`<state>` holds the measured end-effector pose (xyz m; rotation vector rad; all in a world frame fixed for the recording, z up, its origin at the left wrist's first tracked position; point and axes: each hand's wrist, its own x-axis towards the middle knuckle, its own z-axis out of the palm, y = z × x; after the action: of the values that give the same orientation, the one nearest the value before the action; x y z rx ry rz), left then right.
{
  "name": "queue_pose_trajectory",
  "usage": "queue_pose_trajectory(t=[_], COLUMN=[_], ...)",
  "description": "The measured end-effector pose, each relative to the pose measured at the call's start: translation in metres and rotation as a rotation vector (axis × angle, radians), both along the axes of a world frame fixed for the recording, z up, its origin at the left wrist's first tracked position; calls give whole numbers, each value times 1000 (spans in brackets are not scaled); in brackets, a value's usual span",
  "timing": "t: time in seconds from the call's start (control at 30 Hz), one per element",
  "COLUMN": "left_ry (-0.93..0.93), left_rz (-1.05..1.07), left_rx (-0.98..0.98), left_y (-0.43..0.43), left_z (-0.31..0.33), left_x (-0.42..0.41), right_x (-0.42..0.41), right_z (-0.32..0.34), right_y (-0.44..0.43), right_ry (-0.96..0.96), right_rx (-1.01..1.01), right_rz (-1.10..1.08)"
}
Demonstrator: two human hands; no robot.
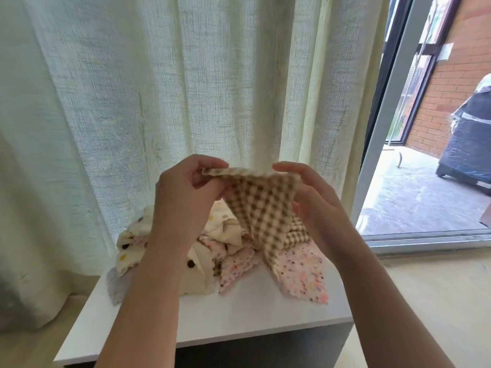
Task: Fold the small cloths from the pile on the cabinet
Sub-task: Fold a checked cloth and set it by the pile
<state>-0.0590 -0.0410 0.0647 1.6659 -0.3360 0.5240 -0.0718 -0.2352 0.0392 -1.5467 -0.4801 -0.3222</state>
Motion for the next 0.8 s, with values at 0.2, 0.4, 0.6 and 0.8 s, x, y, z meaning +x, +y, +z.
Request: queue_pose_trajectory(t=[0.2, 0.4, 0.6, 0.8], left_ry=[-222, -79, 7, 78], left_rz=[260, 208, 154, 87], left_rx=[230, 139, 123, 231], left_y=[-3, -1, -4, 1], left_z=[0, 7, 9, 5], left_x=[-1, -9, -11, -8], right_x=[-8, -11, -9, -10], right_z=[-1, 2, 0, 3], right_y=[4, 2, 12, 10], right_ry=[12, 25, 4, 37], right_rx=[-136, -193, -177, -103], right_rz=[65, 190, -48, -158])
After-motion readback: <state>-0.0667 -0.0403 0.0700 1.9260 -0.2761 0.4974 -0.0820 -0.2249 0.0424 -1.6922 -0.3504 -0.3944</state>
